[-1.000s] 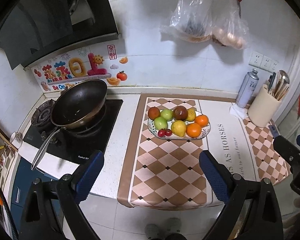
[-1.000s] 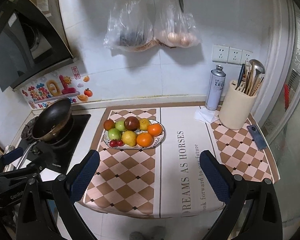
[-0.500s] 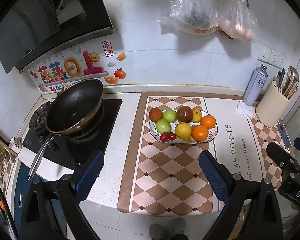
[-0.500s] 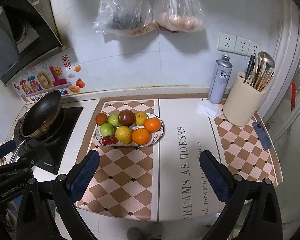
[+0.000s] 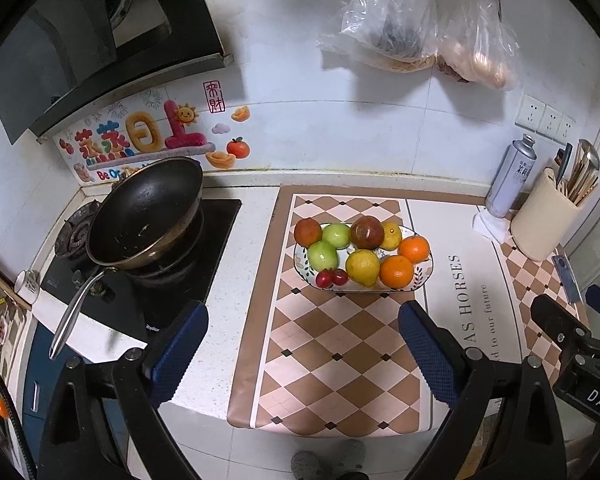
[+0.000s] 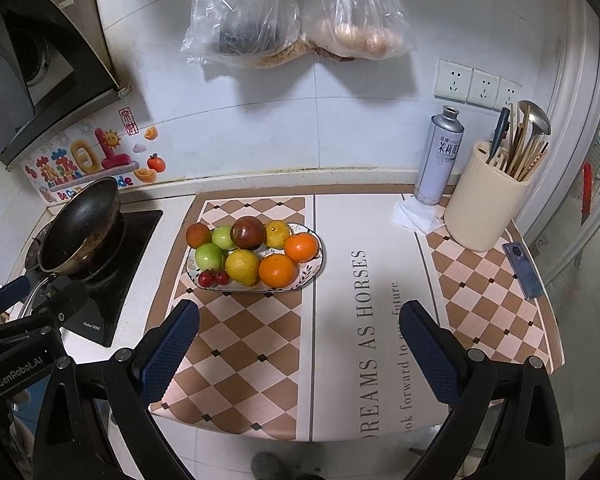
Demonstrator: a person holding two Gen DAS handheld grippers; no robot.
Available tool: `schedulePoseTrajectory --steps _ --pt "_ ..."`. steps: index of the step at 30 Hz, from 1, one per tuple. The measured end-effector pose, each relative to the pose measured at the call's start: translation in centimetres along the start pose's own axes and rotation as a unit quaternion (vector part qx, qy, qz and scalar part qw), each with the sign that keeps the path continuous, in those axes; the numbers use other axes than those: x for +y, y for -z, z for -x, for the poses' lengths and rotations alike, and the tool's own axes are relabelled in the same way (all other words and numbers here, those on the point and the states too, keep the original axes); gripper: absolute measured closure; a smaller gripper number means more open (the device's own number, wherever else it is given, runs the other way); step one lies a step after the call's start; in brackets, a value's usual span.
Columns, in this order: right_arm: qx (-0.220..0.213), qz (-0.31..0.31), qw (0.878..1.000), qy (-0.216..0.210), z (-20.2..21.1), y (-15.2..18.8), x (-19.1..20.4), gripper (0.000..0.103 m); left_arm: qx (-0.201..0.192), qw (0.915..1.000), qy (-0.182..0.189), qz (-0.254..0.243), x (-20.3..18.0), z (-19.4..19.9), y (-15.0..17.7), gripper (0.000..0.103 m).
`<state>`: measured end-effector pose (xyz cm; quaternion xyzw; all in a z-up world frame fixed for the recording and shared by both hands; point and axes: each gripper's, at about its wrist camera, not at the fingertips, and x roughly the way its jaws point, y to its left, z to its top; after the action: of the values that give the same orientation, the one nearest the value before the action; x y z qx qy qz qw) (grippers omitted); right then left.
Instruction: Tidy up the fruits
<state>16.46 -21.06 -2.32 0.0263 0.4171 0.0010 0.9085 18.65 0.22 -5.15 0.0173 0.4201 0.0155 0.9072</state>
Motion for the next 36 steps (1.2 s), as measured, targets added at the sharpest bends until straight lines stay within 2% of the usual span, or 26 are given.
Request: schedulePoseTrajectory --steps 2,4,36 --pt "0.000 0.000 1.000 -0.001 0.0 -0.1 -0.2 0.001 -0.001 1.0000 0.001 0.003 0.0 0.1 0.0 0.005" --pt "0.000 0.001 1.000 -0.001 0.0 -0.2 -0.4 0.001 -0.003 1.0000 0.001 0.003 0.0 0.3 0.1 0.000" --pt "-0.001 0.006 1.000 -0.005 0.4 -0.5 -1.0 0.001 -0.013 0.9999 -0.001 0.003 -0.2 1.3 0.2 0.000"
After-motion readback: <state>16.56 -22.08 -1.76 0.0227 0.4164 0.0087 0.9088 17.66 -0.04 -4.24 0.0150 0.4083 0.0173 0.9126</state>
